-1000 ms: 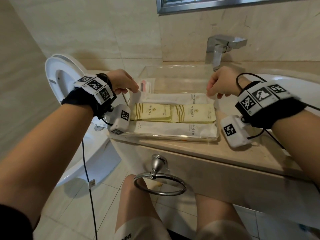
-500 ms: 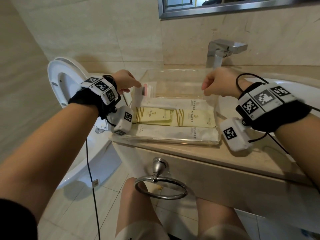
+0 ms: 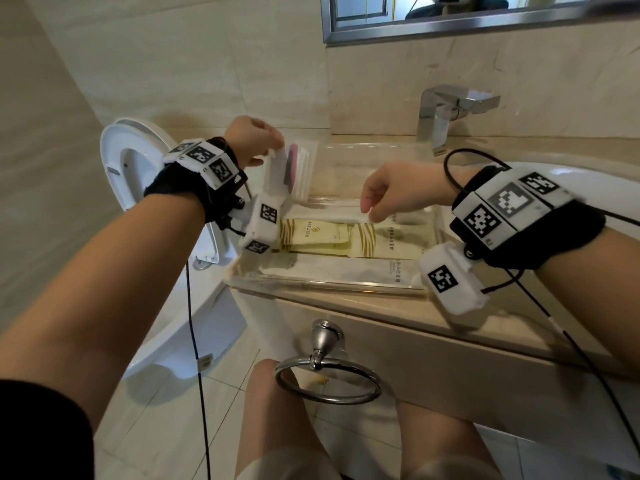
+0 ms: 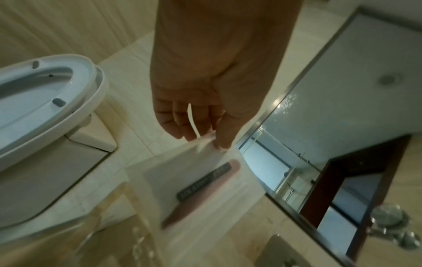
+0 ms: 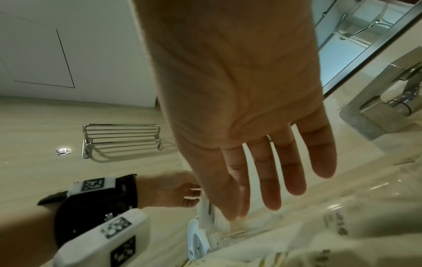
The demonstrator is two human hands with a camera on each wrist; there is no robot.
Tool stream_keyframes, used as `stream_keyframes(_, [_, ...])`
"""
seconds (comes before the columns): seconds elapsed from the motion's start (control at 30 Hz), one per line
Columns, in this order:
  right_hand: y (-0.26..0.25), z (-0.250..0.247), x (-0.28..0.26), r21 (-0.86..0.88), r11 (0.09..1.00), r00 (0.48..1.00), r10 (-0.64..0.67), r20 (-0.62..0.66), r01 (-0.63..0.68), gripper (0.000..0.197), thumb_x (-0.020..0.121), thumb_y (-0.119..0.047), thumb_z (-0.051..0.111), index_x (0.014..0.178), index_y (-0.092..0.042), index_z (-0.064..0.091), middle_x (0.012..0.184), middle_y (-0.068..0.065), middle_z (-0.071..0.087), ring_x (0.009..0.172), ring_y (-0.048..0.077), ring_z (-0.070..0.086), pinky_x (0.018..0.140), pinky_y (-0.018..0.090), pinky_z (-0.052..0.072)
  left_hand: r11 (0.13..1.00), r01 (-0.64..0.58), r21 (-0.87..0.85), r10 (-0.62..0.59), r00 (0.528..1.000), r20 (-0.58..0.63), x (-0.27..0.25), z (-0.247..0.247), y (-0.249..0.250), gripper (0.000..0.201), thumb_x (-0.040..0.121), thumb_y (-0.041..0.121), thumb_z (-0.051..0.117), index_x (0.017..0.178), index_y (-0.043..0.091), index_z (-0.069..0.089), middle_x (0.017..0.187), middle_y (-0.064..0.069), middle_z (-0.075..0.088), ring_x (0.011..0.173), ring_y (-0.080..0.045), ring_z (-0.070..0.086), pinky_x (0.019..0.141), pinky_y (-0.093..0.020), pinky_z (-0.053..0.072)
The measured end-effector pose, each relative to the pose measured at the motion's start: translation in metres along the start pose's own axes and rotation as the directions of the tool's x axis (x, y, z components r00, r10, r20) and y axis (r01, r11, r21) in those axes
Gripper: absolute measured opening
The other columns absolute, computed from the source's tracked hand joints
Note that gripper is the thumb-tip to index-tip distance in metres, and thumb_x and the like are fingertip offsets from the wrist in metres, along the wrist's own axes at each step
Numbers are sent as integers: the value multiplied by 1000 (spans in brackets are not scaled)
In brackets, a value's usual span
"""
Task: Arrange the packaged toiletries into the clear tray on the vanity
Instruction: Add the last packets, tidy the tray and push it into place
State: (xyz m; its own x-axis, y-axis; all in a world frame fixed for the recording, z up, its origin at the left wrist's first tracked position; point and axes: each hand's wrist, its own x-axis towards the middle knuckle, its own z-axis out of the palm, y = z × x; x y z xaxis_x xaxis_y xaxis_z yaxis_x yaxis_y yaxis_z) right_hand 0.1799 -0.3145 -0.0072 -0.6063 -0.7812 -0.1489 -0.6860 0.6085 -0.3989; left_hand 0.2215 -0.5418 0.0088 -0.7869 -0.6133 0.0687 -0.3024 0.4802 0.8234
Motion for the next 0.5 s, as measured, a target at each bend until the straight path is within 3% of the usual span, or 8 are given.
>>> stream_keyframes(0.07, [-2,0,2,0,1000,1000,7,12,-7,12,85,-16,64,97,-19,63,79,-8,54,83,13,52,76,23,45,994,-37,-101,37,999,-9,-1,-8,3,21,88,7,56,71,19,54,79,5,55,78,-9,53,73,-23,46])
stream_keyframes(0.13, [-6,-2,4,2,1000,1000,5,27,-5,16,86,-17,63,102,-18,64,81,-9,54,87,13,51,78,24,45,980,-43,-196,43,999,-4,-3,-15,4,23,89,5,53,70,18,52,79,3,55,78,-13,56,76,-25,49])
stream_keyframes(0.23, [-18,-4,6,-11,1000,998,-13,55,14,22,88,-20,61,109,-18,63,88,-10,56,92,13,51,70,19,43,962,-27,-271,20,999,-30,-7,-24,1,23,91,2,48,72,16,52,75,1,52,68,-13,55,62,-23,54])
stream_keyframes(0.37, [-37,-1,8,-93,993,992,-57,110,68,36,88,-27,60,124,-21,55,126,-2,55,116,17,50,95,29,40,966,40,-254,-47,999,-25,-13,-31,-12,21,90,4,52,72,14,54,65,1,48,45,-5,49,43,-15,46])
stream_keyframes(0.5, [-51,7,9,-228,968,968,-48,247,106,49,91,-33,56,137,-25,42,142,0,43,128,19,43,103,30,34,980,114,-165,-94,988,120,-21,-29,-29,21,91,5,53,72,14,53,56,3,50,37,-1,48,38,-12,41])
